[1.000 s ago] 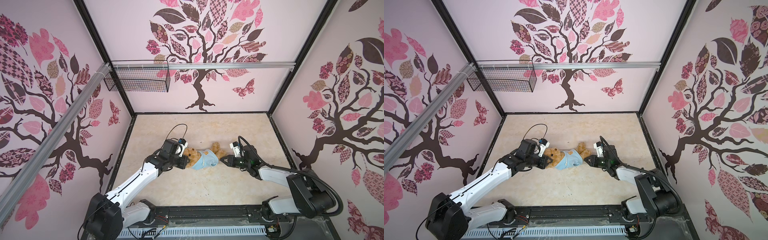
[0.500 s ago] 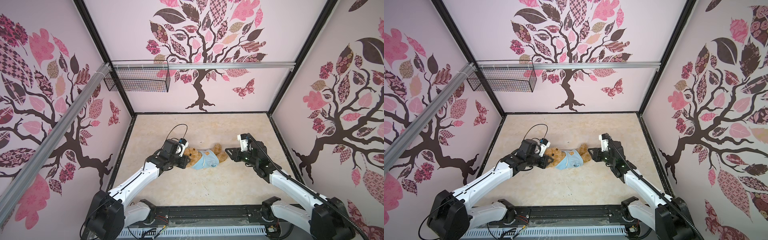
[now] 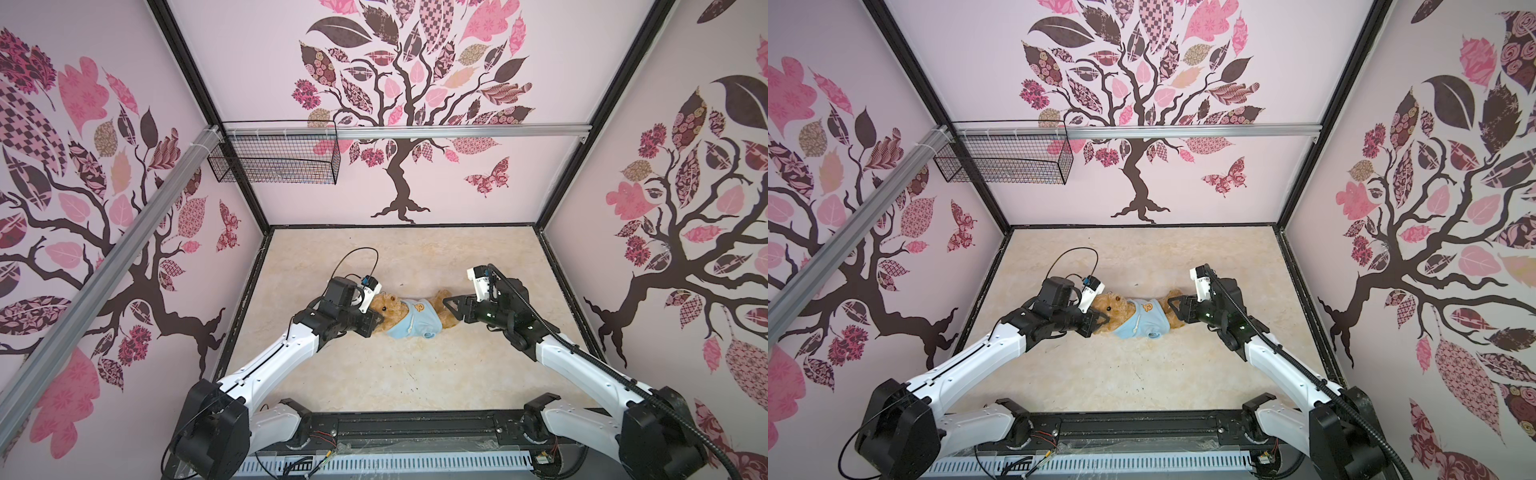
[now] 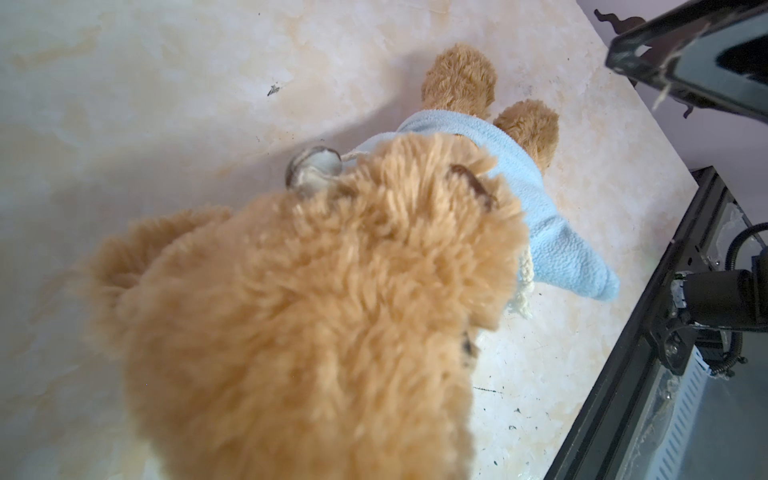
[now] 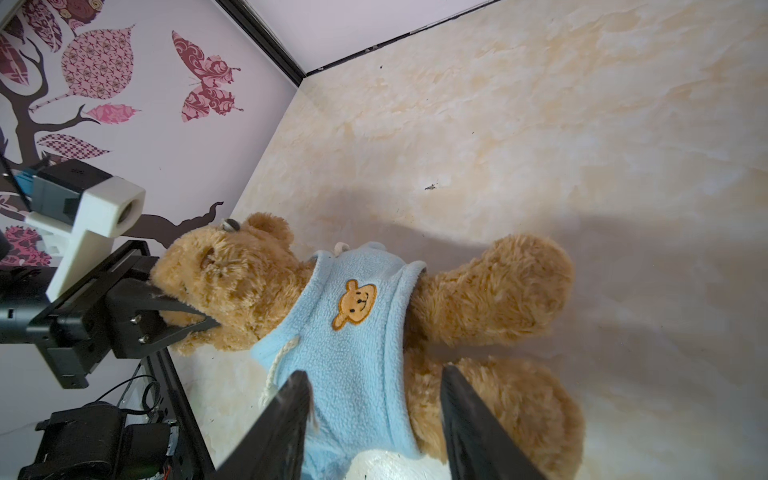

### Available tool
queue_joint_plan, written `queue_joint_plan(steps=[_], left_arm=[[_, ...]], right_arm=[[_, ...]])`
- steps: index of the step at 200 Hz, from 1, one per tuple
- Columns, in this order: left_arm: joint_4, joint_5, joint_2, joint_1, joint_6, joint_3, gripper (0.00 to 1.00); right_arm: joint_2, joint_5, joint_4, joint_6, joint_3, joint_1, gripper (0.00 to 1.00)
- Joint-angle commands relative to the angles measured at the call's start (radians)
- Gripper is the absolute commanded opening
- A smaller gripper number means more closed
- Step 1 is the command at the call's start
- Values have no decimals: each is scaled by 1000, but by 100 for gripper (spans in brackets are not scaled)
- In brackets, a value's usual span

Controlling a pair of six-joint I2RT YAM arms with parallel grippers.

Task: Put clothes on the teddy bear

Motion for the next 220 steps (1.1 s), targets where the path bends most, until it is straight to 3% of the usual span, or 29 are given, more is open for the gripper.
queue_joint_plan(steps=[1,46,75,107,145,190,220], left_arm=[[76,51,-52,4,67,-36,0],[109,132,-32,3,122,-34,0],[105,209,-14,3,236,-28,0],[112,232,67,3,284,21,0],[122,197,92,3,274,19,0],[136,170,75,3,281,-27,0],[134,168,70,1,274,-24,0]], right_arm=[[26,-20,-11,3,66,2,54],[15,-15,-106,-16,96,2,56],[-18,-18,-235,-67,130,3,57],[-35,-96,-213,-71,111,58,55],[-51,99,-377,-112,82,92,56],[-20,-40,-261,-31,-38,92,53],[67,-81,-143,21,-41,92,38]])
